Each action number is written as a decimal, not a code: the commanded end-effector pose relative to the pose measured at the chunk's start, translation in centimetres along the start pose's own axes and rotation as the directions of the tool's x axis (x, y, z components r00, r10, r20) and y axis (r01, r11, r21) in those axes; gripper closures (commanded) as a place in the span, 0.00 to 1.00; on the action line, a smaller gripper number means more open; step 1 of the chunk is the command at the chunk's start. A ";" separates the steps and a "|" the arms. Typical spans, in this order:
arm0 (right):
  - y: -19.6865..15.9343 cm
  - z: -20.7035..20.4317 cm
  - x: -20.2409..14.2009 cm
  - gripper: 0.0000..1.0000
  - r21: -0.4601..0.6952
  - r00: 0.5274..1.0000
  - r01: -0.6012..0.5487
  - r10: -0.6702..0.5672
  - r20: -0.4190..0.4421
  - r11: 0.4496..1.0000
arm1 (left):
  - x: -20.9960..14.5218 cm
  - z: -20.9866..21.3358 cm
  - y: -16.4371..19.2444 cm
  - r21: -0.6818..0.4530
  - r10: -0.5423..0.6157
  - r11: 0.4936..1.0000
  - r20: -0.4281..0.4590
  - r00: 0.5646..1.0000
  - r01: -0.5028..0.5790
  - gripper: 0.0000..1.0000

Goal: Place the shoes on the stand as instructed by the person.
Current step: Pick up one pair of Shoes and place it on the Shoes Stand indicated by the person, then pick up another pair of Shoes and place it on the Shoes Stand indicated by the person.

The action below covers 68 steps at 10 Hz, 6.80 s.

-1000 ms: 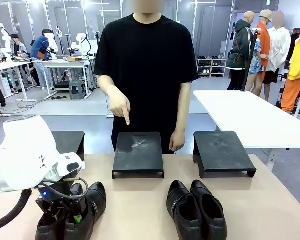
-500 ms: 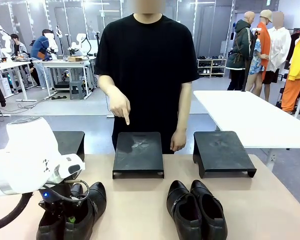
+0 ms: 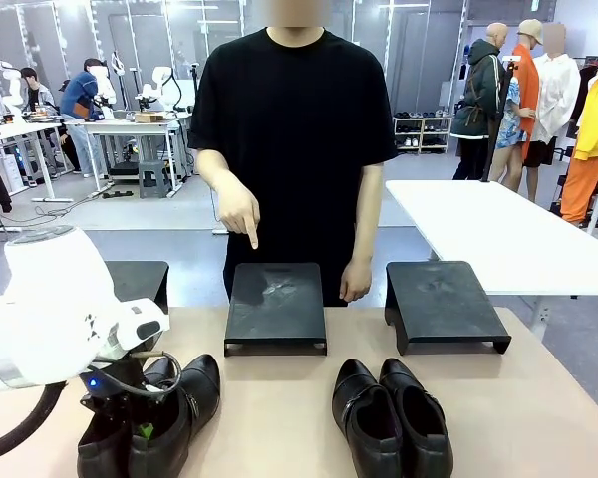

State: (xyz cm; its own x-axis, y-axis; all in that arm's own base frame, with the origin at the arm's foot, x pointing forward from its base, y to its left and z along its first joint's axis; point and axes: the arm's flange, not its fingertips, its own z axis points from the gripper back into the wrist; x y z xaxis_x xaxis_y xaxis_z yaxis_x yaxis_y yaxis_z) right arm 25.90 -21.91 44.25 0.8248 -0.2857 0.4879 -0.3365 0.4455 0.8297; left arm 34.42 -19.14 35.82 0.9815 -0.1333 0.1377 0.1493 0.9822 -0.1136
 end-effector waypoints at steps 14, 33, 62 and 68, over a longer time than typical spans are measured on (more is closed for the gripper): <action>0.1 0.1 0.1 0.00 0.015 1.000 -0.006 0.006 0.013 1.000 | -0.9 8.9 1.3 -0.103 -0.025 0.994 0.116 0.993 0.037 1.00; 0.1 0.1 0.1 0.00 0.015 1.000 -0.006 0.006 0.013 1.000 | 23.2 7.4 -17.0 0.083 0.037 0.995 0.291 0.956 -0.063 0.91; 0.1 0.1 0.1 0.00 0.015 1.000 -0.006 0.006 0.013 1.000 | 28.3 0.4 -17.6 0.125 -0.007 0.991 0.338 0.941 -0.038 0.00; 0.1 0.1 0.1 0.00 0.015 1.000 -0.006 0.006 0.013 1.000 | 28.3 0.4 -17.6 0.125 -0.007 0.991 0.338 0.941 -0.038 0.00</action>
State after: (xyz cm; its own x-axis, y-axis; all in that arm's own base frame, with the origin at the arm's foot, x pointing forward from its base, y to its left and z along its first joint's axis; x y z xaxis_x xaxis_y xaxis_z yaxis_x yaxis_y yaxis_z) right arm 25.88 -21.94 44.26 0.8245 -0.2870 0.4877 -0.3356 0.4459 0.8298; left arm 59.51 -40.21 42.12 0.8820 -0.0892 0.4627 0.0975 0.9952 0.0059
